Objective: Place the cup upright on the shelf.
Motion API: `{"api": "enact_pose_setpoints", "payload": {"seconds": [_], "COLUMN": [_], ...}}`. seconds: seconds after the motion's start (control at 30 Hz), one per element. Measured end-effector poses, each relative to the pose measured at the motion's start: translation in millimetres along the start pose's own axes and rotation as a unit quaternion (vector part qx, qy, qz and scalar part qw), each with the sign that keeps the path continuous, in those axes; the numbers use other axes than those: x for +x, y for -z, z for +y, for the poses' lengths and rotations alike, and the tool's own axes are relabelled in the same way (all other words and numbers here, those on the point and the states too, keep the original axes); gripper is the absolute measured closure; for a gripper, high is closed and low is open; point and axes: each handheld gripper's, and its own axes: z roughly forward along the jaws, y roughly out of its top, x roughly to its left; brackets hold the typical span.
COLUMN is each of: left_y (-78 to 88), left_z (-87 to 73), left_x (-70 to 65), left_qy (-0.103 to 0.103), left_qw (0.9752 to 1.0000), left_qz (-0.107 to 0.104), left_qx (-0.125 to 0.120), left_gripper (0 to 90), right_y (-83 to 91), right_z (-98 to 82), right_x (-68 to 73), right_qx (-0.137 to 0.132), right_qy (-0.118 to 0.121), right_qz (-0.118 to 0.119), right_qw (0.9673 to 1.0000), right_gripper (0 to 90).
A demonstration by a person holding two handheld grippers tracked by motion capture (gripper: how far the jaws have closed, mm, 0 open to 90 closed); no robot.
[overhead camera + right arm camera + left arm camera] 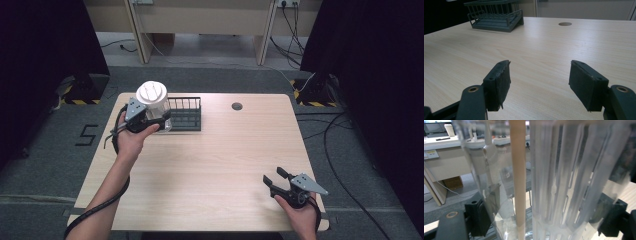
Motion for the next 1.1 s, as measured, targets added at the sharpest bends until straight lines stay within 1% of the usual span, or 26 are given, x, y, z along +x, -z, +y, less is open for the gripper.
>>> {"api": "enact_pose_setpoints", "payload": {"seconds": [0.3, 0.53, 0.6, 0.77, 1.1], "left_y": [-7.7, -15.0, -18.3, -23.4, -37.7], "left_z": [13.4, 19.3, 22.4, 29.3, 38.8], "left_x": [4.7, 7.0, 9.4, 15.2, 18.9], "left_qy": [-0.005, -0.007, -0.011, -0.005, -0.002], "left_qw": [1.0, 1.0, 0.9999, 0.9999, 0.9999], "left_qz": [0.003, 0.003, 0.005, 0.009, 0.012], "left_qx": [-0.001, 0.001, 0.002, -0.002, -0.004], "left_gripper": [17.4, 17.4, 17.4, 17.4, 17.4], "right_y": [0.0, 0.1, 0.1, 0.2, 0.2], "right_z": [0.0, 0.0, 0.0, -0.1, -0.1], "right_x": [-0.1, -0.3, -0.2, -0.4, -0.2], "right_qx": [0.0, 0.0, 0.0, -0.001, 0.0], "right_qy": [-0.001, -0.001, -0.001, -0.003, -0.001], "right_qz": [0.001, 0.001, 0.0, 0.0, 0.001], "right_qw": [1.0, 1.0, 1.0, 1.0, 1.0], "right_gripper": [34.1, 34.1, 34.1, 34.1, 34.1]}}
